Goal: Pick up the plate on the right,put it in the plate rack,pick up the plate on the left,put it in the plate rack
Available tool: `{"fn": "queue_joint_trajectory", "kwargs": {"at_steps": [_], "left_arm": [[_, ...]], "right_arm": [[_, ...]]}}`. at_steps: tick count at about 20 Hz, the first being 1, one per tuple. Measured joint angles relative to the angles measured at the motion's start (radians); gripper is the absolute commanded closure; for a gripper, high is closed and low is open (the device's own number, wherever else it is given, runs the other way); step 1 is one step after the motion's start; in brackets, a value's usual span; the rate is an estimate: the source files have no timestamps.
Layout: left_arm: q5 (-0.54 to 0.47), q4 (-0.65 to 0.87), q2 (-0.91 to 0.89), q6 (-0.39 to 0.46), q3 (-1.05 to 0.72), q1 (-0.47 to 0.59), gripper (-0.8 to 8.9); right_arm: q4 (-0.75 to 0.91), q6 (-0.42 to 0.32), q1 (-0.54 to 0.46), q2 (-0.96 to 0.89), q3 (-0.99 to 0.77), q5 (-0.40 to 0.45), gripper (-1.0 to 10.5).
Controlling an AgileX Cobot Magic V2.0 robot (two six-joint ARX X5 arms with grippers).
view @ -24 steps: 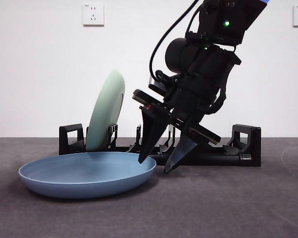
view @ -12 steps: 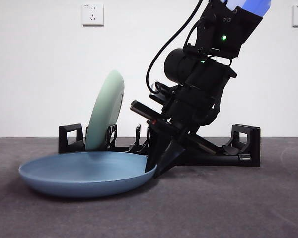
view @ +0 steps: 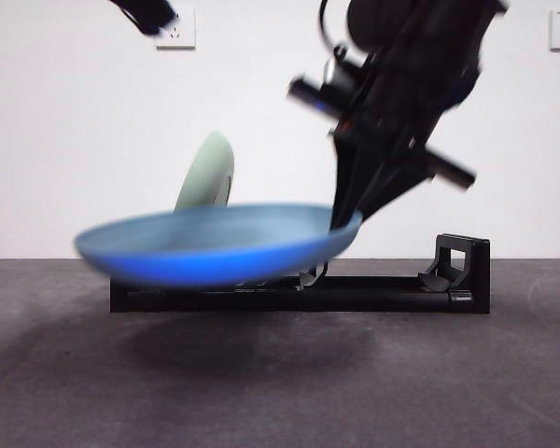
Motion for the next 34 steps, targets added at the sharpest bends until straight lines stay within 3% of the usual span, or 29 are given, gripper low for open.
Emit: {"fn": "queue_joint_trajectory", "kwargs": {"at_steps": [5,8,10,14,15,17,25,26,27,29,30,34], "left_arm": [[-0.021,0.0,0.146,0.0,0.0,-0.171,5.76],[-0.132,0.019,0.229,0.0,0.0,-0.249,5.76],[-0.211,0.056,0.272,0.0,0.0,-0.263,5.76],[-0.231,0.116,0.3,0.0,0.0,-0.263,5.78],[-0.231,0.126,0.299,0.0,0.0,-0.264,6.21],[-0.232,0.152,0.299,0.0,0.0,-0.263,8.36],[-0.233,0.166,0.297,0.027,0.0,-0.265,8.22],[-0.233,0.167,0.297,0.027,0.0,-0.267,8.22],[-0.233,0.171,0.297,0.026,0.0,-0.269,8.22],[-0.229,0.175,0.297,0.016,0.0,-0.269,8.22],[-0.23,0.171,0.299,0.014,0.0,-0.269,8.22],[-0.224,0.294,0.3,-0.034,0.0,-0.264,8.22]], "right_arm": [[-0.126,-0.023,-0.077,-0.123,0.0,0.0,9.6],[-0.179,-0.04,-0.111,-0.17,0.0,0.0,9.6],[-0.194,-0.05,-0.119,-0.21,0.0,0.0,9.6],[-0.215,-0.066,-0.12,-0.27,0.0,0.0,9.6],[-0.224,-0.068,-0.12,-0.28,0.0,0.0,9.6],[-0.245,-0.072,-0.12,-0.294,0.0,0.0,9.6],[-0.255,-0.079,-0.122,-0.326,0.0,0.02,9.4],[-0.253,-0.079,-0.122,-0.332,0.0,0.019,9.1],[-0.245,-0.08,-0.13,-0.341,0.0,0.016,7.8],[-0.212,-0.1,-0.151,-0.367,0.0,0.006,3.9],[-0.19,-0.107,-0.169,-0.389,0.001,0.005,3.3],[-0.087,-0.121,-0.247,-0.509,0.017,0.006,3.3]]}}
